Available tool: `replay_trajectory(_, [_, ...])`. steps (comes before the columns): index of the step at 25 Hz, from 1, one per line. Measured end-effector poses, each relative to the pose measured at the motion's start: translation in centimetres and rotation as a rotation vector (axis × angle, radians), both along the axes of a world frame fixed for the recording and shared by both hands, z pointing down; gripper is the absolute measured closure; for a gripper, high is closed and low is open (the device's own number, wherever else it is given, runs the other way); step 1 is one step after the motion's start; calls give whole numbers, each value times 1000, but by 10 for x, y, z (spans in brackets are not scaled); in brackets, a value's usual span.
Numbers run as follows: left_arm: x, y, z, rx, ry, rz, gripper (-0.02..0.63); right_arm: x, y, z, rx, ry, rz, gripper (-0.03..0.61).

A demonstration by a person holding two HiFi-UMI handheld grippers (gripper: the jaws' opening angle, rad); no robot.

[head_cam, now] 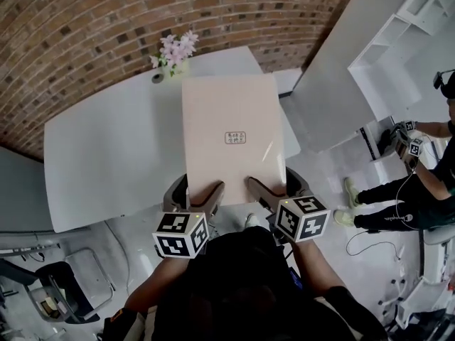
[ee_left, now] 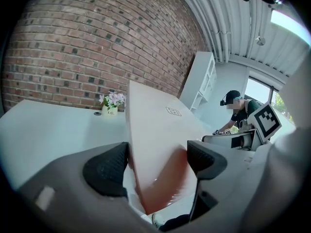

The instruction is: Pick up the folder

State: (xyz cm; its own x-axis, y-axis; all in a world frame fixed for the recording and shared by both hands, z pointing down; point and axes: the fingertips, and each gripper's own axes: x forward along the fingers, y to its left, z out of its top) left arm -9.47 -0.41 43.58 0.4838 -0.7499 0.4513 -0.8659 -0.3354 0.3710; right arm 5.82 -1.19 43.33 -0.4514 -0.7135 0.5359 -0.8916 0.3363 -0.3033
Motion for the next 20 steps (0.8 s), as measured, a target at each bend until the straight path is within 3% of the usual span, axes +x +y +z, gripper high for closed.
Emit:
replay_trajectory(10, [51, 20, -45, 97, -18, -35, 224, 50, 15, -40, 65, -11, -47, 160])
replay_trajectory(20, [99, 30, -42, 78, -19, -50, 226, 96, 24, -42, 79, 22, -70, 161])
